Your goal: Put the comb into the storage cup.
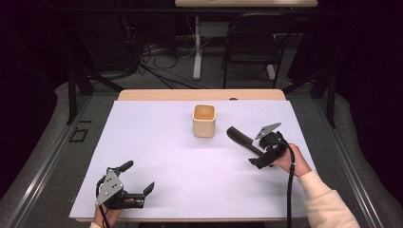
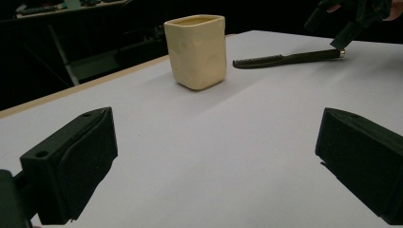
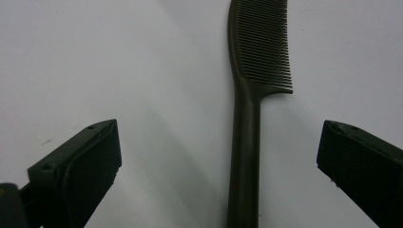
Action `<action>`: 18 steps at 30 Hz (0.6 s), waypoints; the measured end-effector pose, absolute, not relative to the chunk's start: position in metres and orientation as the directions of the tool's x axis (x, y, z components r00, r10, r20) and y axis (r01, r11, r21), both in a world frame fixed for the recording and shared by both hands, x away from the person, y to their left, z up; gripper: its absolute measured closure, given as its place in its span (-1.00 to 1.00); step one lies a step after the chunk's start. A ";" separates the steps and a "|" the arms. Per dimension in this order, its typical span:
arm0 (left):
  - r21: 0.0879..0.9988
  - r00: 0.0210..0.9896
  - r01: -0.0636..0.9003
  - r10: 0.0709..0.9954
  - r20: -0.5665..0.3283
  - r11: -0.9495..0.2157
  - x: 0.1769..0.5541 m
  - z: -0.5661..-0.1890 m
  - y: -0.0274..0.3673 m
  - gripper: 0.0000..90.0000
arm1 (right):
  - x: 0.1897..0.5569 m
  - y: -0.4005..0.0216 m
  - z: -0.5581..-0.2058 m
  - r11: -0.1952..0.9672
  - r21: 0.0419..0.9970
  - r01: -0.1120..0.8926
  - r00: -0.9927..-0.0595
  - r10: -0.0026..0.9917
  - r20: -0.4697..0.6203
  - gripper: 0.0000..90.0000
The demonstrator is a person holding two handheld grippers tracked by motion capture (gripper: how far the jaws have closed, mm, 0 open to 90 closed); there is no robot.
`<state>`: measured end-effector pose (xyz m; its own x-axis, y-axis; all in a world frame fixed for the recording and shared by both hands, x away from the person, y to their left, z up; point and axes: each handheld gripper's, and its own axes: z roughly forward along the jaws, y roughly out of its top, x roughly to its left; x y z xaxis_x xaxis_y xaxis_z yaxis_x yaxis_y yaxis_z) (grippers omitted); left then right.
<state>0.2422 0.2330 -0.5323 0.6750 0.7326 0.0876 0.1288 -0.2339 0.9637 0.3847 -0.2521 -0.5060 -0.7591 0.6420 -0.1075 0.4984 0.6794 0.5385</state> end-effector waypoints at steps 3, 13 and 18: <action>0.963 0.676 0.130 0.732 0.088 -0.237 0.242 -0.532 0.233 -1.00 | 0.391 -0.251 -0.505 0.687 0.508 0.520 -0.758 0.645 -0.097 -1.00; 0.962 0.680 0.130 0.727 0.090 -0.241 0.242 -0.532 0.232 -1.00 | 0.408 -0.245 -0.502 0.691 0.414 0.592 -0.729 0.678 -0.089 -0.99; 0.962 0.679 0.132 0.729 0.089 -0.240 0.243 -0.533 0.233 -1.00 | 0.414 -0.242 -0.503 0.688 0.408 0.600 -0.723 0.685 -0.092 -0.66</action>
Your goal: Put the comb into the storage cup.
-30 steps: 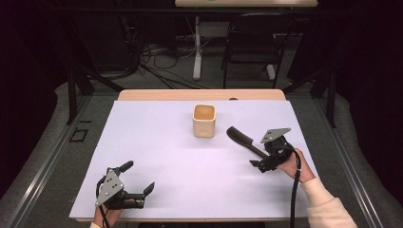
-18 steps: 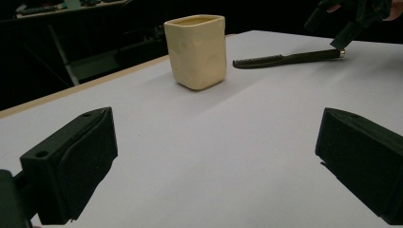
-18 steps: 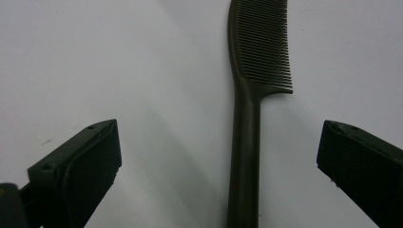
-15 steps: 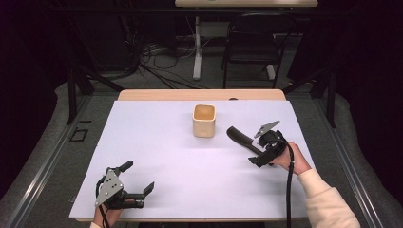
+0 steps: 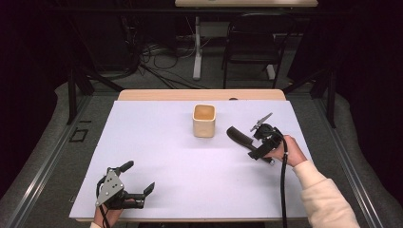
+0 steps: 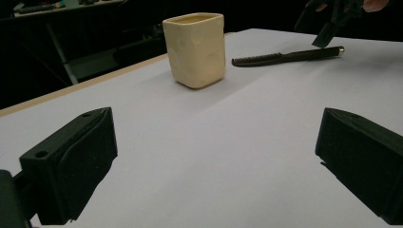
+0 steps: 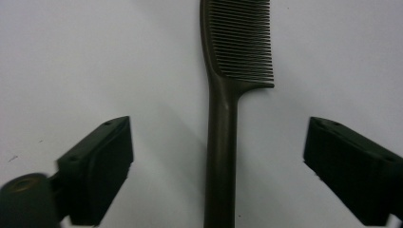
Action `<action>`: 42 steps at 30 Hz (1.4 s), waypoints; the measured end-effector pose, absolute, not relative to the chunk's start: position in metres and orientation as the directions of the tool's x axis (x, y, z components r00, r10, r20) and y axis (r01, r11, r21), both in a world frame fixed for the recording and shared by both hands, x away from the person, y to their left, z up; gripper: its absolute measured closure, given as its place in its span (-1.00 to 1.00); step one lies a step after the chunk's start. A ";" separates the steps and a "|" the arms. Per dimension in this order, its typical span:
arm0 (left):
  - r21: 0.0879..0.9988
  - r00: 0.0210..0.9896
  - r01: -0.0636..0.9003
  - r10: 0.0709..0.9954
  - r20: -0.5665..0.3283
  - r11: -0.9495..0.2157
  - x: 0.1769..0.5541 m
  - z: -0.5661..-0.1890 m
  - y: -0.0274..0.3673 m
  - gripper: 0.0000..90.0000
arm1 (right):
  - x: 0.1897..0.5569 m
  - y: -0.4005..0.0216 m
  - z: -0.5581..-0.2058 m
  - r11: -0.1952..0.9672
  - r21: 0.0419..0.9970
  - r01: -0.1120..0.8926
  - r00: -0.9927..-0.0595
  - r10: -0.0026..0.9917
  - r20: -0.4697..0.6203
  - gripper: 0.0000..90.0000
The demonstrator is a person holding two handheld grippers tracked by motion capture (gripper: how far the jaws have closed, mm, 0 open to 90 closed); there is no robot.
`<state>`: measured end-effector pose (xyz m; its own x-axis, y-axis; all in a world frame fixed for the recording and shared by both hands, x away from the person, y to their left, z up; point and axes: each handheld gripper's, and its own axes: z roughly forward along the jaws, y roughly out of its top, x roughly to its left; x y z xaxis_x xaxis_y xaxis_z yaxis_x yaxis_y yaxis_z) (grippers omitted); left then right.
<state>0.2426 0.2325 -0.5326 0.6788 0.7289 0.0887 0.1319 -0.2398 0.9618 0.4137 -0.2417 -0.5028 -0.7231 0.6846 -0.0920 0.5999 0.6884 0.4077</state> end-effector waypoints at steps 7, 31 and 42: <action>0.961 0.681 0.138 0.727 0.084 -0.240 0.243 -0.533 0.232 -1.00 | 0.419 -0.233 -0.503 0.701 0.345 0.624 -0.715 0.691 -0.112 -0.09; 0.958 0.686 0.144 0.723 0.084 -0.248 0.244 -0.534 0.232 -1.00 | 0.443 -0.217 -0.521 0.762 0.158 0.628 -0.749 0.647 -0.144 0.40; 0.957 0.692 0.153 0.718 0.075 -0.247 0.244 -0.534 0.231 -1.00 | 0.446 -0.213 -0.525 0.765 0.127 0.631 -0.750 0.644 -0.150 0.52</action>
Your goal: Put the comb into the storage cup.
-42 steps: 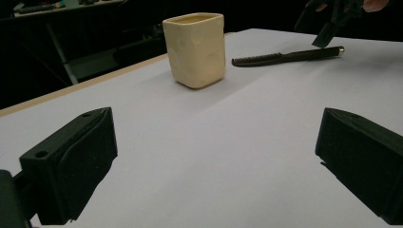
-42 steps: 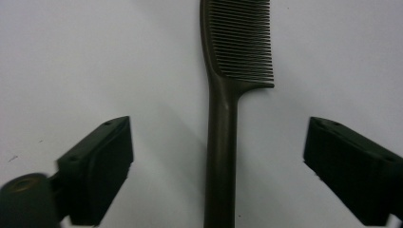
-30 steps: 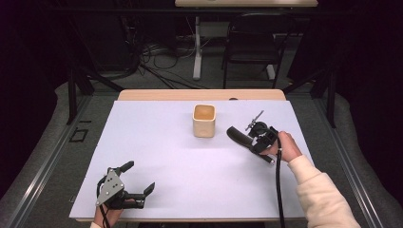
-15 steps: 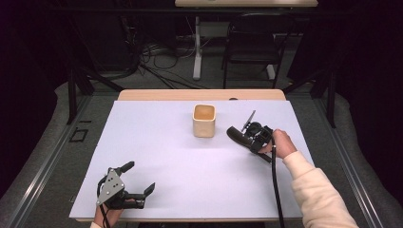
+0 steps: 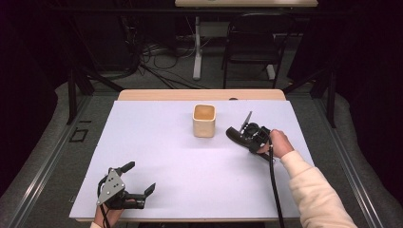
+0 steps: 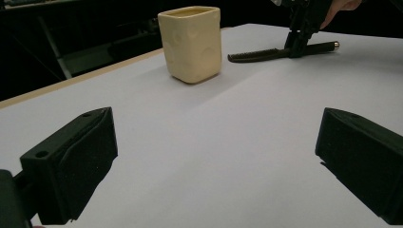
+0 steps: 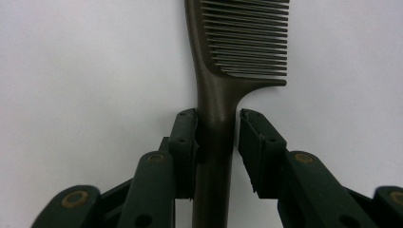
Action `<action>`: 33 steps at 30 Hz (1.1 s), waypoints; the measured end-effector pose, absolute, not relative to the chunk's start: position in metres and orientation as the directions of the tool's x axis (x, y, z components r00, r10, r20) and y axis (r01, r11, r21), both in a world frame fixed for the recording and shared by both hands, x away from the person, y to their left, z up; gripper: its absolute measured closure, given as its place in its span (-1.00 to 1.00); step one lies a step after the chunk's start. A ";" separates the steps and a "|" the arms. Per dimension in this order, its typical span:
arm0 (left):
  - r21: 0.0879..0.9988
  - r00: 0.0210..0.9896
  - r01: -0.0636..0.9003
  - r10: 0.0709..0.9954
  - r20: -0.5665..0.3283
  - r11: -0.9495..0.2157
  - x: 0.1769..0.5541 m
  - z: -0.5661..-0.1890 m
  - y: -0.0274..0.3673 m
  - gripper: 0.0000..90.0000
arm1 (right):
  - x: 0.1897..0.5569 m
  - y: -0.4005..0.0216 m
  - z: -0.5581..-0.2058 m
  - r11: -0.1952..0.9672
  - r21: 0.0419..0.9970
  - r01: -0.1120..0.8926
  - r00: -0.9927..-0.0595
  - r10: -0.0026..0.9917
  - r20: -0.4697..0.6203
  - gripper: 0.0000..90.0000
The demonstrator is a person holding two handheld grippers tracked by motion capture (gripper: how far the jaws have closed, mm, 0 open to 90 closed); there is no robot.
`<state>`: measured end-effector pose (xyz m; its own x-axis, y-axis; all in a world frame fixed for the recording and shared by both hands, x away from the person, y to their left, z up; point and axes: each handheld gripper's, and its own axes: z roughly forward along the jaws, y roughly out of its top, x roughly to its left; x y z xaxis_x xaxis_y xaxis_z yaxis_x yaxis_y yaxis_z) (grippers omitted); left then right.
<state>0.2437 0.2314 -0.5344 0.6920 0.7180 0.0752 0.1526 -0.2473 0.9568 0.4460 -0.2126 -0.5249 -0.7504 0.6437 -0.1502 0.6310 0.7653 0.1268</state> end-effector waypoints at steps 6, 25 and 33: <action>0.956 0.694 0.154 0.716 0.075 -0.249 0.244 -0.534 0.231 -1.00 | 0.446 -0.212 -0.525 0.762 0.129 0.635 -0.749 0.648 -0.141 0.60; 0.955 0.691 0.153 0.718 0.079 -0.253 0.244 -0.535 0.231 -1.00 | 0.438 -0.218 -0.516 0.745 0.212 0.632 -0.740 0.662 -0.121 0.62; 0.957 0.687 0.151 0.722 0.079 -0.248 0.244 -0.535 0.232 -1.00 | 0.430 -0.224 -0.506 0.713 0.305 0.631 -0.728 0.680 -0.085 0.62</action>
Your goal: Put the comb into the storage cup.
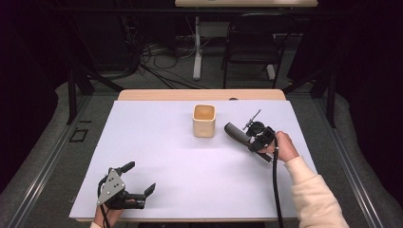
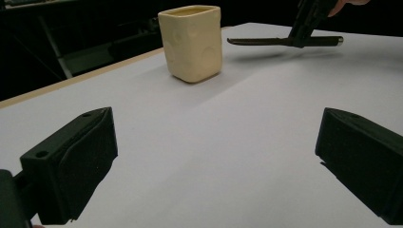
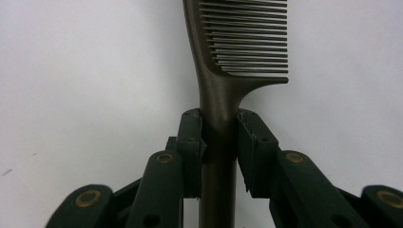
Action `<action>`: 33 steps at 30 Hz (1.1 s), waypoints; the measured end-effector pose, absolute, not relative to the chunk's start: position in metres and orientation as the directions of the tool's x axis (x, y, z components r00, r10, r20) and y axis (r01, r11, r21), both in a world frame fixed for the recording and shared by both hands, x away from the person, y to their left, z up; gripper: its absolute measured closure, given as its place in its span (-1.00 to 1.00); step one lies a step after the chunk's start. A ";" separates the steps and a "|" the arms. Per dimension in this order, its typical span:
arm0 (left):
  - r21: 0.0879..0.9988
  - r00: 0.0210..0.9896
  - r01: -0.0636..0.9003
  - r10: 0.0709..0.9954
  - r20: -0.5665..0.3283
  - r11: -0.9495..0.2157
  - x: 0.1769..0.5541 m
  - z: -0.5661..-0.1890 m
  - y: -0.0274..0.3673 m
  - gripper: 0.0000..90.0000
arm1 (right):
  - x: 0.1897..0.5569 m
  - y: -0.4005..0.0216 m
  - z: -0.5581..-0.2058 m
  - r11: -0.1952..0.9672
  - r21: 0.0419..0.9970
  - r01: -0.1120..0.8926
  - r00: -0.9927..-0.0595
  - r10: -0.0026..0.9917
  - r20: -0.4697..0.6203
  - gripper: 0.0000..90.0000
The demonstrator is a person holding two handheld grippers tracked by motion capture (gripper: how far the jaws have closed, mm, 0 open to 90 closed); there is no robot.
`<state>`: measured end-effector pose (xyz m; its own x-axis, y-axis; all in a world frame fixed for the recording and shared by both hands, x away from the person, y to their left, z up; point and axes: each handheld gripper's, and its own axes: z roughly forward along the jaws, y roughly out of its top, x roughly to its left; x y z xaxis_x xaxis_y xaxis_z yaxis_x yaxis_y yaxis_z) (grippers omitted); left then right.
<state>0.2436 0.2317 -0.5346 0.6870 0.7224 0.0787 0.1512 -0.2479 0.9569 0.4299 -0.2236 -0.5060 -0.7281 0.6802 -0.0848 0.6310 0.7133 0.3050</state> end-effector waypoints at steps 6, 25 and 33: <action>0.957 0.685 0.147 0.724 0.085 -0.251 0.244 -0.534 0.231 -1.00 | 0.422 -0.227 -0.499 0.678 0.363 0.639 -0.704 0.706 -0.080 0.62; 0.957 0.689 0.145 0.720 0.086 -0.253 0.244 -0.534 0.231 -1.00 | 0.415 -0.246 -0.495 0.615 0.435 0.658 -0.671 0.741 -0.032 0.62; 0.957 0.688 0.144 0.721 0.086 -0.251 0.245 -0.534 0.232 -1.00 | 0.410 -0.247 -0.490 0.602 0.463 0.651 -0.670 0.742 -0.023 0.62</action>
<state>0.2446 0.2321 -0.5337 0.6878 0.7209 0.0855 0.1443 -0.2512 0.9571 0.4100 -0.2469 -0.4896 -0.6698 0.7422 -0.0229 0.6507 0.6016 0.4633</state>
